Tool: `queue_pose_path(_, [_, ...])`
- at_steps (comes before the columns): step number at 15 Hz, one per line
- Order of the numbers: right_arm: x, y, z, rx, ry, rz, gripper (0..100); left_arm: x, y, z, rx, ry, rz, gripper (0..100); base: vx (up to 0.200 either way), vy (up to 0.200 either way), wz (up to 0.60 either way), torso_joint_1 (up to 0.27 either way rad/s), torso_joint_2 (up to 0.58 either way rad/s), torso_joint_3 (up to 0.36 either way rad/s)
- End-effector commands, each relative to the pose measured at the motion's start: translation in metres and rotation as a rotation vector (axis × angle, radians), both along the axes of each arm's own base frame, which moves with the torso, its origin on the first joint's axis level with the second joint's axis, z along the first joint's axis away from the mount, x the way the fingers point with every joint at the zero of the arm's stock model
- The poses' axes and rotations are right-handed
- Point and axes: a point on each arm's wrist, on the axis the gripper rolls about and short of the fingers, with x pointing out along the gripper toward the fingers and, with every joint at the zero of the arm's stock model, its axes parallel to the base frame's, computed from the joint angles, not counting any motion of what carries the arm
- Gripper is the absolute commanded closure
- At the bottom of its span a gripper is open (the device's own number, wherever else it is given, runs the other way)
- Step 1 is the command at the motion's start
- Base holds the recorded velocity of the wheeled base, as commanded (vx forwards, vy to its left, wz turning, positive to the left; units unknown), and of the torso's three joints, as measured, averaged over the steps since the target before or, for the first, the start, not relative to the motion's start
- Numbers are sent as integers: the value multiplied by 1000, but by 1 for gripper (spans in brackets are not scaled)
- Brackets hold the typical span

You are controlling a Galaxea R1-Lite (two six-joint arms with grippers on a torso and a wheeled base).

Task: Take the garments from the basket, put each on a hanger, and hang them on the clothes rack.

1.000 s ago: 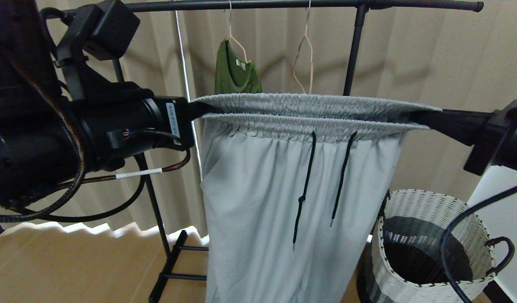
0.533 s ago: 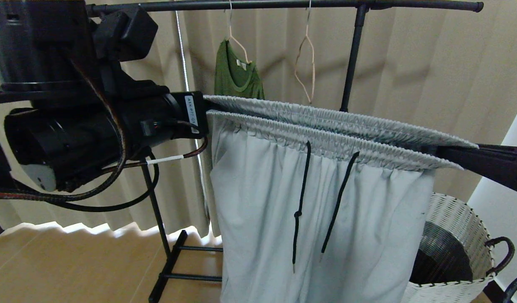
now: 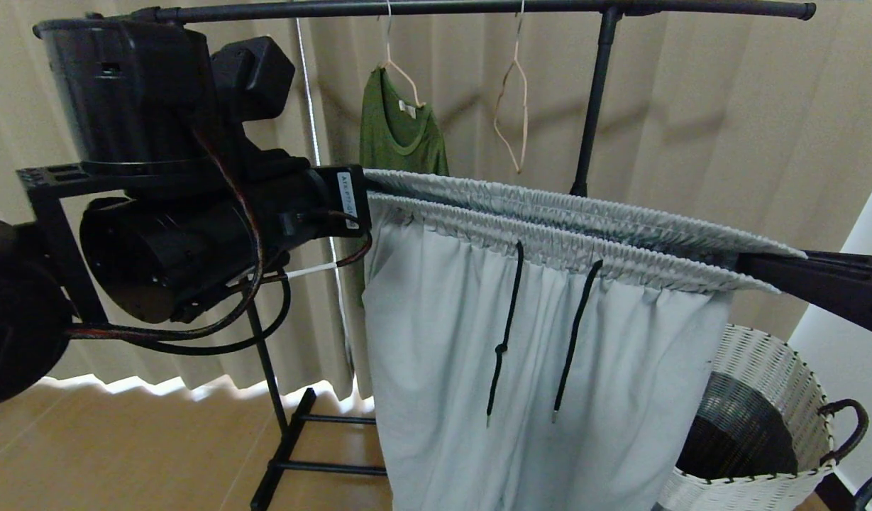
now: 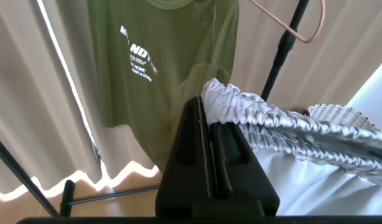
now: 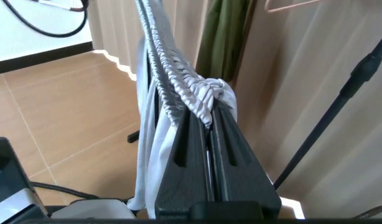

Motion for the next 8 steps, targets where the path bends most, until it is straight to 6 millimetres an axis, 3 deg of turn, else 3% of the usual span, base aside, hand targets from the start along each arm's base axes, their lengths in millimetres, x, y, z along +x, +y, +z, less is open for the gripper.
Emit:
queue_pose_path(1, [18,0,-2,-9,16,-48,100,-14,10,3,16,14,-10,100,0,0,0,0,0,0])
queue_pose_path(5, [66,6,2,6,-25,-123,100,-48,32,9,48,78,-134,100,0,0,0,0,0,0])
queue_pose_path(7, [90,14,15,30,-73,-130,100,-73,47,15,49,122,-279,100,0,0,0,0,0,0])
queue_pose_path(8, [92,15,16,33,-79,-130,100,-75,48,16,48,124,-290,100,0,0,0,0,0,0])
